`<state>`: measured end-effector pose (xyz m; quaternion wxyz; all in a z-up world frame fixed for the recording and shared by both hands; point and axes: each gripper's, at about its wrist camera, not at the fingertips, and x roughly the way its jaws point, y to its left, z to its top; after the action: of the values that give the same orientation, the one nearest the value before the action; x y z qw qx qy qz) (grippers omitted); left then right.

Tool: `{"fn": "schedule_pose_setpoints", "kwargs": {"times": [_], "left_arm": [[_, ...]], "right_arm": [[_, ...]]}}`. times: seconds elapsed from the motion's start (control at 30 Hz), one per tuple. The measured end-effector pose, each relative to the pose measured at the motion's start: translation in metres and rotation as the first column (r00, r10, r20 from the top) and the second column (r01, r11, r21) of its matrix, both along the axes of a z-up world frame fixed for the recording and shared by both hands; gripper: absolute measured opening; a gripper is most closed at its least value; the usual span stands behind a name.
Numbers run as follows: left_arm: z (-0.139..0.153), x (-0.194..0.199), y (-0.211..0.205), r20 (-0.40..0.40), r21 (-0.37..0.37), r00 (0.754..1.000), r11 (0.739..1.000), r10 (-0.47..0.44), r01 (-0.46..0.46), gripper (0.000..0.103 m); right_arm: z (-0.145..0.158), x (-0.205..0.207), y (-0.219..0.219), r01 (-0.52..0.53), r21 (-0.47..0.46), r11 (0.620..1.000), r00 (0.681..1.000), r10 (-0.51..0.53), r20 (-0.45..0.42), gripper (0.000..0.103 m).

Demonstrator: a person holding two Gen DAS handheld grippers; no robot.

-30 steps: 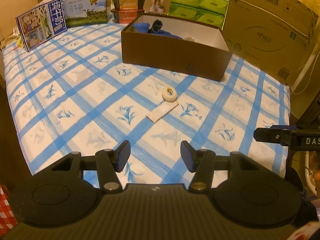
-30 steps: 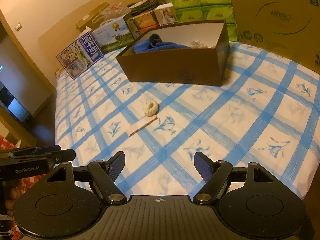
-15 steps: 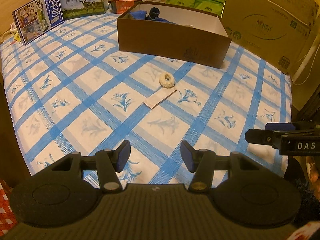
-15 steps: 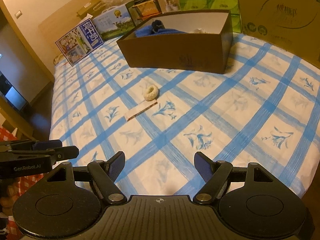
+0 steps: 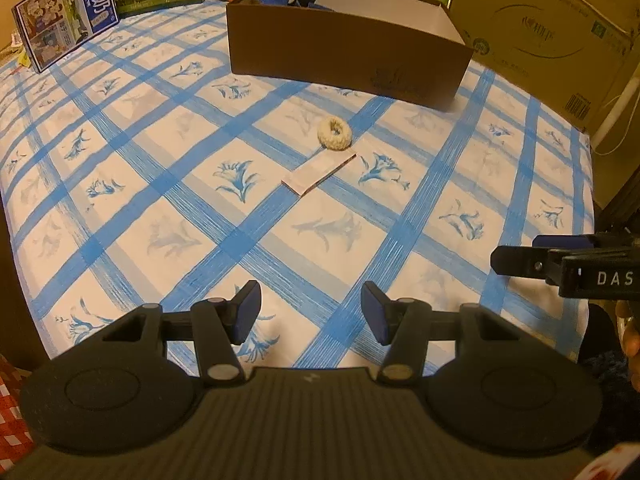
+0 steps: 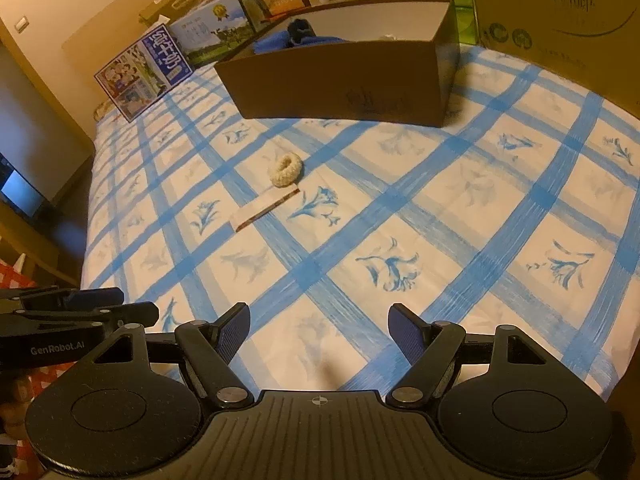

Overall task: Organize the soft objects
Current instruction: 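Lower the left tool onto the pink-white strip while the right tool approaches the hair tie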

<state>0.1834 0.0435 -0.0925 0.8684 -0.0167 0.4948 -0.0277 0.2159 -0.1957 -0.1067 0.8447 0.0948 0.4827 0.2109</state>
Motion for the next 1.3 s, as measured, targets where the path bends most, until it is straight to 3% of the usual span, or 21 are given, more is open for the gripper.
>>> {"fn": "schedule_pose_setpoints", "kwargs": {"times": [0.33,0.63,0.83,1.07,1.3], "left_arm": [[-0.017,0.014,0.001,0.014,0.003,1.0,1.0,-0.019,0.019,0.052],[-0.033,0.046,-0.001,0.075,0.045,0.992,0.994,-0.105,0.101,0.052],[-0.05,0.082,0.001,0.107,0.082,0.977,0.981,-0.186,0.178,0.052],[-0.068,0.122,0.0,0.118,0.072,0.949,0.956,-0.292,0.285,0.052],[-0.081,0.151,-0.002,0.087,0.055,0.944,0.947,-0.319,0.315,0.052]], "right_arm": [[-0.014,0.013,-0.001,0.021,-0.012,1.0,1.0,-0.022,-0.018,0.076],[-0.028,0.034,0.0,0.039,-0.031,0.999,0.999,-0.04,-0.019,0.076],[-0.036,0.055,0.003,0.051,-0.047,0.998,0.999,-0.051,0.0,0.076],[-0.043,0.076,0.003,0.071,-0.044,0.996,0.997,-0.071,0.003,0.076],[-0.047,0.082,-0.002,0.093,-0.042,0.995,0.996,-0.093,-0.007,0.076]]}}
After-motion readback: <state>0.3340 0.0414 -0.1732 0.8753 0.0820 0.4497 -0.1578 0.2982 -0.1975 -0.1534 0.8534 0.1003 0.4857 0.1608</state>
